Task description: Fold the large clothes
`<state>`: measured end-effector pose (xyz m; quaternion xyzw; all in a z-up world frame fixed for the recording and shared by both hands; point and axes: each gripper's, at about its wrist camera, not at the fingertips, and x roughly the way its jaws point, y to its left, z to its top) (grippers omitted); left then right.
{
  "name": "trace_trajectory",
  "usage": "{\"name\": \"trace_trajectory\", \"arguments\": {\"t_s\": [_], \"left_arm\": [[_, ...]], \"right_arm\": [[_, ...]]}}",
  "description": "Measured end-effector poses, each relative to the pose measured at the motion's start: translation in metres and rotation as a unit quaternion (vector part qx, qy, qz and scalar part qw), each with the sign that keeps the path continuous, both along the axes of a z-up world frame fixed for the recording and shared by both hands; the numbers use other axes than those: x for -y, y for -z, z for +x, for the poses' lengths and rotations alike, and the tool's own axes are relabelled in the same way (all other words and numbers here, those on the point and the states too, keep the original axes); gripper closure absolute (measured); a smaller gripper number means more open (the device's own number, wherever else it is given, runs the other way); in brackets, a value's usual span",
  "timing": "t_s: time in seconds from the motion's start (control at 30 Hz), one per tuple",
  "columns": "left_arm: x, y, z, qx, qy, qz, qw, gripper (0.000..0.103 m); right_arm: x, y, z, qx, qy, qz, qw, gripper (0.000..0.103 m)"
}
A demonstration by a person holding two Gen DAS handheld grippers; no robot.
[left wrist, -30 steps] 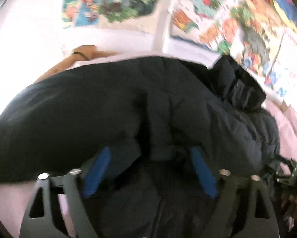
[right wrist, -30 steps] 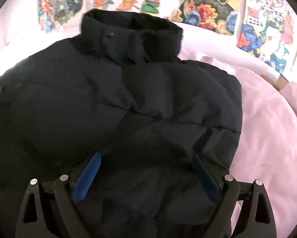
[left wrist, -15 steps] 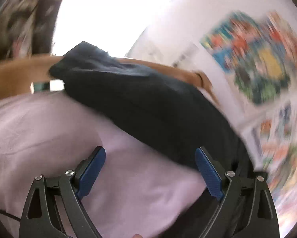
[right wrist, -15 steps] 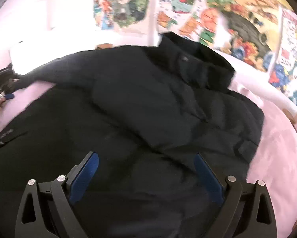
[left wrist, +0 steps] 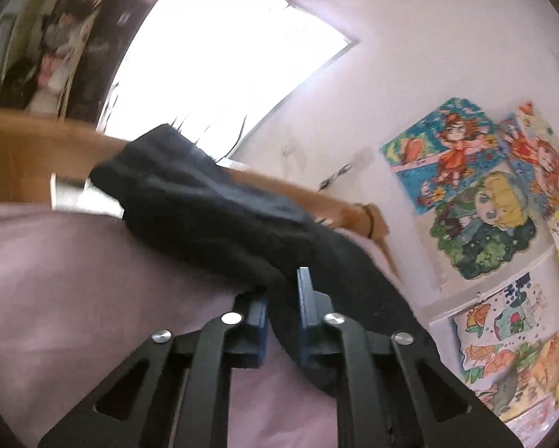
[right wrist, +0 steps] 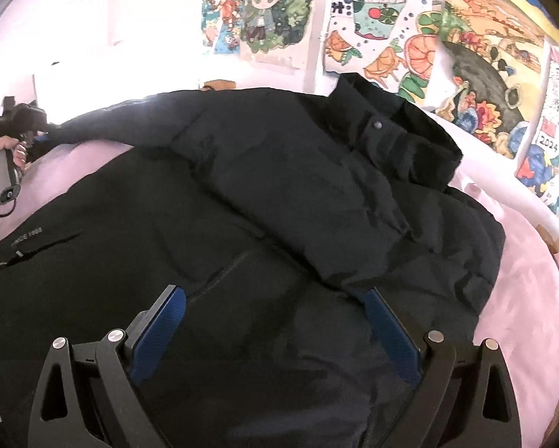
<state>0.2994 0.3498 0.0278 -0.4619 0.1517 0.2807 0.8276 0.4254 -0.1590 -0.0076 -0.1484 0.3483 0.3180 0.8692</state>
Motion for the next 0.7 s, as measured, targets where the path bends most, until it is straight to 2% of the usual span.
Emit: {"name": "trace_trajectory", "arguments": {"t_s": [0.07, 0.17, 0.27, 0.3, 0.37, 0.47, 0.5, 0.53, 0.6, 0.7], "left_arm": [[0.01, -0.013, 0.003, 0.011, 0.008, 0.041, 0.9991, 0.098], [0.034, -0.047, 0.016, 0.037, 0.036, 0.118, 0.9916, 0.099], [0.07, -0.087, 0.03, 0.066, 0.085, 0.203, 0.9732, 0.099], [0.088, -0.104, 0.035, 0.076, 0.111, 0.236, 0.9624, 0.099], [0.117, -0.126, 0.05, 0.086, 0.152, 0.277, 0.9448, 0.099], [0.172, -0.151, 0.069, 0.09, 0.228, 0.336, 0.9096, 0.099], [0.194, -0.157, 0.077, 0.087, 0.259, 0.354, 0.8945, 0.099], [0.208, -0.158, 0.083, 0.084, 0.278, 0.364, 0.8847, 0.099], [0.251, -0.16, 0.097, 0.072, 0.332, 0.391, 0.8553, 0.099], [0.299, -0.151, 0.122, 0.056, 0.394, 0.398, 0.8265, 0.099]], "right_arm": [[0.004, 0.0, 0.003, 0.0, 0.012, 0.004, 1.0, 0.005], [0.015, -0.001, 0.009, 0.004, 0.036, 0.015, 0.999, 0.005], [0.03, -0.005, 0.017, 0.011, 0.064, 0.031, 0.997, 0.005], [0.034, -0.006, 0.02, 0.011, 0.072, 0.037, 0.997, 0.005], [0.046, -0.009, 0.028, 0.01, 0.093, 0.054, 0.994, 0.005], [0.064, -0.013, 0.043, -0.002, 0.122, 0.083, 0.989, 0.005], [0.069, -0.014, 0.047, -0.007, 0.129, 0.091, 0.987, 0.005], [0.075, -0.014, 0.051, -0.012, 0.138, 0.1, 0.985, 0.005], [0.084, -0.014, 0.057, -0.022, 0.151, 0.114, 0.982, 0.005], [0.103, -0.015, 0.067, -0.033, 0.176, 0.139, 0.974, 0.005]]}}
